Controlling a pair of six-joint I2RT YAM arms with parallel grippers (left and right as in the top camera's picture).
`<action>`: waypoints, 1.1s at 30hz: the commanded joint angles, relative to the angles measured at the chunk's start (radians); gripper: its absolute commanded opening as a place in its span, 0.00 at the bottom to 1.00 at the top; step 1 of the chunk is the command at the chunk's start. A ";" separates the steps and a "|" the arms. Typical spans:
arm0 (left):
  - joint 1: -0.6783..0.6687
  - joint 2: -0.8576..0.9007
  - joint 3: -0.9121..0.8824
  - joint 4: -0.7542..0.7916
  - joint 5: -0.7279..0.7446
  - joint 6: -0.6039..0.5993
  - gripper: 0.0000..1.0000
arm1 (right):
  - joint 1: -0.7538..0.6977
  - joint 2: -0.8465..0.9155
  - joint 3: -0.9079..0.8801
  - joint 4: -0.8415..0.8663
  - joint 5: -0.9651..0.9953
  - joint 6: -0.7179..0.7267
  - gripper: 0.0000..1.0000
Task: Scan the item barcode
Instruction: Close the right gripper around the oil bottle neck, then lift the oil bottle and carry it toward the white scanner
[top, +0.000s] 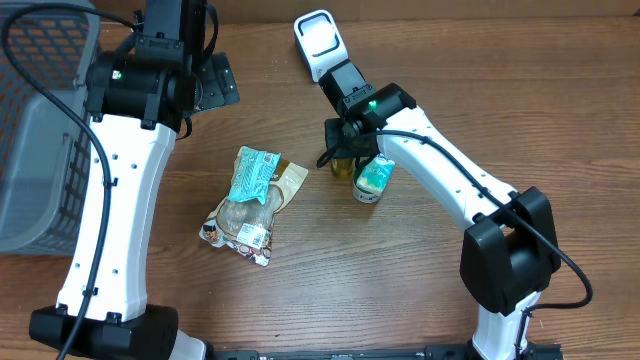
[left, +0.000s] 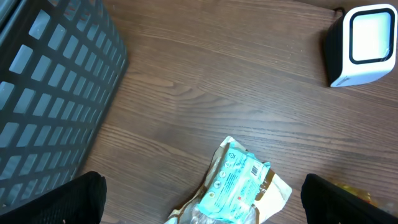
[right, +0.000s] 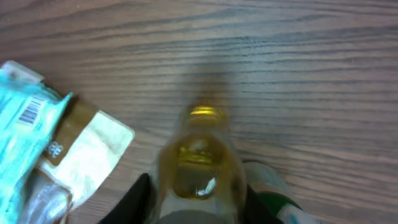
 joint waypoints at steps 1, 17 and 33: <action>-0.001 -0.022 0.020 0.001 -0.014 0.015 1.00 | -0.008 -0.011 0.020 0.002 -0.002 -0.002 0.12; -0.001 -0.022 0.020 0.001 -0.014 0.015 1.00 | -0.325 -0.215 0.119 -0.101 -0.941 -0.162 0.09; -0.001 -0.022 0.020 0.001 -0.014 0.015 1.00 | -0.440 -0.218 0.118 -0.499 -1.079 -0.512 0.05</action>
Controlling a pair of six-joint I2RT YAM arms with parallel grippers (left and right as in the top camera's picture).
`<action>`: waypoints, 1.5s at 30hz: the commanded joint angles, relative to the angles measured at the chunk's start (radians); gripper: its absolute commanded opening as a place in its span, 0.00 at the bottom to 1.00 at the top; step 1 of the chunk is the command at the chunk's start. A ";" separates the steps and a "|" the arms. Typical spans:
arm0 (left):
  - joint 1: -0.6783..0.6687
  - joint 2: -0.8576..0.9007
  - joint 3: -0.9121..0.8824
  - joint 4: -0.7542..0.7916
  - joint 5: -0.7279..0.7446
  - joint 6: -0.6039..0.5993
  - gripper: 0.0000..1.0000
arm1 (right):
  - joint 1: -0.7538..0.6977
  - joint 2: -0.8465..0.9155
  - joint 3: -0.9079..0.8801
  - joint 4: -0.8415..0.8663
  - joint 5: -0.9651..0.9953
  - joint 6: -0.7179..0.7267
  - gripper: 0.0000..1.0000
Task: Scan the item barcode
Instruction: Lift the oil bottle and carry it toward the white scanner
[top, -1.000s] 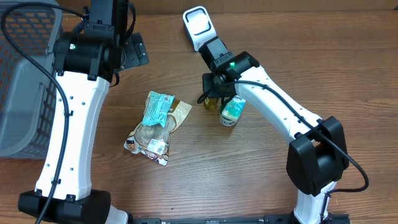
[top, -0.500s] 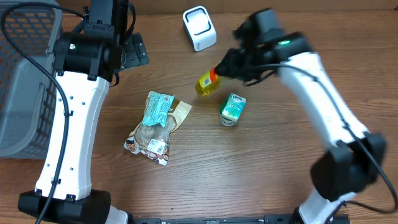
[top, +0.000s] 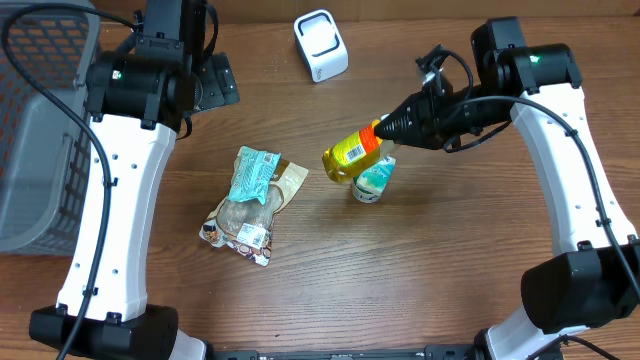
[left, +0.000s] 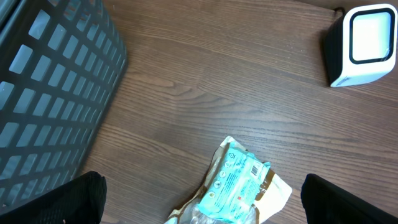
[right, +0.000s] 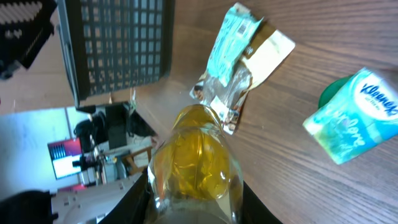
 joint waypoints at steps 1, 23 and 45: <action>-0.001 -0.022 0.020 0.001 -0.014 0.015 1.00 | -0.002 -0.014 0.016 -0.033 -0.080 -0.105 0.05; -0.001 -0.022 0.020 0.001 -0.014 0.015 1.00 | -0.001 -0.054 0.016 -0.166 -0.130 -0.233 0.06; -0.001 -0.022 0.020 0.001 -0.014 0.015 1.00 | 0.001 -0.077 0.140 -0.058 0.105 -0.087 0.05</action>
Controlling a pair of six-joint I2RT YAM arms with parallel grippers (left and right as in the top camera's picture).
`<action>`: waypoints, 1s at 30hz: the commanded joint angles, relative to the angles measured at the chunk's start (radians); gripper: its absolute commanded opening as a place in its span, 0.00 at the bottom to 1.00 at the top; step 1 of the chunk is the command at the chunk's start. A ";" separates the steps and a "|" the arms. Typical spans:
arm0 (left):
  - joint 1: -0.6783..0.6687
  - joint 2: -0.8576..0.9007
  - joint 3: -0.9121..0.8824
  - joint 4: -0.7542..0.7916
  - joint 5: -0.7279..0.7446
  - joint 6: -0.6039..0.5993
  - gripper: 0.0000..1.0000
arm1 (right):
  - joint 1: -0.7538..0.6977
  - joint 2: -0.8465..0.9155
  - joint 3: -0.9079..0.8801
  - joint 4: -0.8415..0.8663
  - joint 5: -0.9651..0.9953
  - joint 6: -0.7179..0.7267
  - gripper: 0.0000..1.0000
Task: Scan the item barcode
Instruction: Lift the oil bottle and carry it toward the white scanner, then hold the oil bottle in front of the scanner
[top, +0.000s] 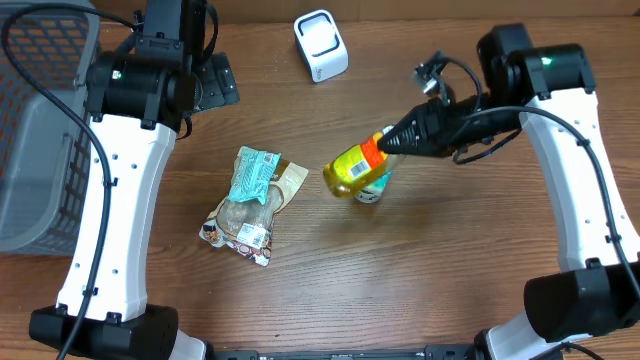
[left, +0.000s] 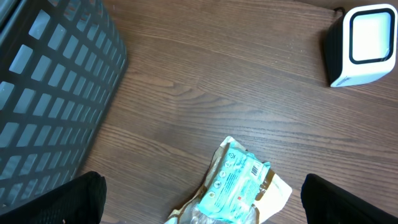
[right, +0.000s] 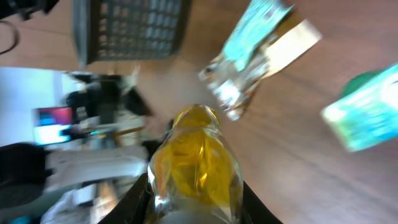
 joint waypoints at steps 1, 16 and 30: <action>-0.001 -0.022 0.021 0.001 -0.014 0.015 1.00 | 0.000 -0.039 0.086 0.094 0.112 0.137 0.04; -0.001 -0.022 0.020 0.001 -0.014 0.015 1.00 | 0.097 -0.039 0.238 0.443 0.572 0.261 0.04; -0.001 -0.022 0.020 0.001 -0.014 0.015 0.99 | 0.327 -0.018 0.259 0.740 0.954 -0.161 0.04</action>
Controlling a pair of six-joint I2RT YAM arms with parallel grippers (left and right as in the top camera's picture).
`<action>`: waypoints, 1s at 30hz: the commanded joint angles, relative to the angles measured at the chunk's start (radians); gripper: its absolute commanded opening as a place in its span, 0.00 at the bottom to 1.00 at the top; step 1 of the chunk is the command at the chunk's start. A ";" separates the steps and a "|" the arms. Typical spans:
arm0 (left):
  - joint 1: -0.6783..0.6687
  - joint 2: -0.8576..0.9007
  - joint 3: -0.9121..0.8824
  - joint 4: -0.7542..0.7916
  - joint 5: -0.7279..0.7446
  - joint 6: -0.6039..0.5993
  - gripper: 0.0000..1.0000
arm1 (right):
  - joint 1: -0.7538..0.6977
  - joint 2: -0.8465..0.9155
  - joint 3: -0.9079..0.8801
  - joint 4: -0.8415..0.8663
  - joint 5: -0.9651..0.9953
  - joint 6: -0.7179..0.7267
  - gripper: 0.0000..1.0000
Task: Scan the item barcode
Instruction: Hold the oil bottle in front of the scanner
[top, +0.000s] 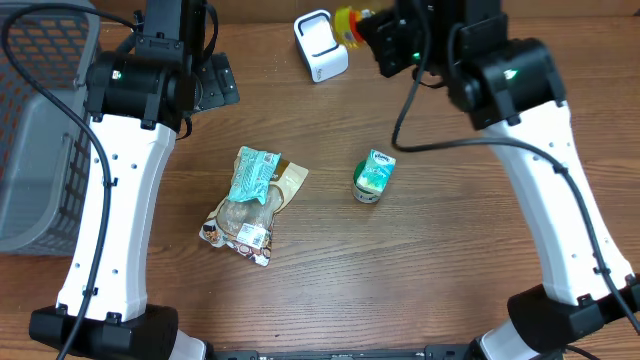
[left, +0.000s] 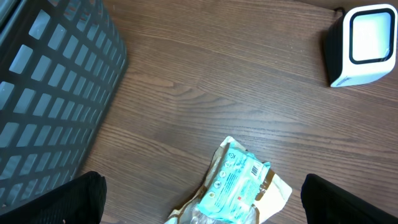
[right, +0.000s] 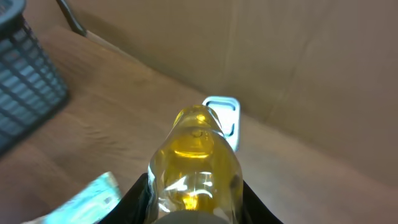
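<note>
A yellow bottle of clear golden liquid (right: 196, 162) is held in my right gripper (right: 194, 202), which is shut on it. In the overhead view only the bottle's yellow end (top: 348, 20) shows, sticking out of the right gripper (top: 372, 28) just right of the white barcode scanner (top: 320, 45). From the right wrist the scanner (right: 222, 118) lies just beyond the bottle's far end. My left gripper (left: 202, 208) is open, high above the teal-and-tan snack bag (left: 239, 186), with its black fingers (left: 81, 199) at the frame's lower corners.
The snack bag (top: 250, 195) lies mid-table. A small teal pack (top: 373, 177) stands to its right. A dark mesh basket (top: 40, 130) fills the left edge and shows in both wrist views (left: 50, 93) (right: 28, 81). A cardboard wall (right: 298, 62) rises behind the scanner.
My right gripper has moved with the bottle from above the teal pack mid-table to the far edge, beside the scanner. The left arm has not moved.
The right gripper was first round the bottle standing on the table beside the teal pack. Then it held the bottle lifted and tilted sideways over the table, and still so a moment later. Now the bottle is up by the scanner. The left gripper stayed open throughout.
</note>
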 joint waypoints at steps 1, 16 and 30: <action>-0.001 -0.022 0.021 0.001 -0.014 0.015 1.00 | 0.040 -0.009 0.038 0.052 0.097 -0.223 0.04; -0.001 -0.022 0.021 0.001 -0.014 0.015 1.00 | 0.055 0.222 0.038 0.324 0.147 -0.500 0.04; -0.001 -0.022 0.020 0.001 -0.014 0.015 1.00 | 0.057 0.486 0.032 0.673 0.340 -0.628 0.04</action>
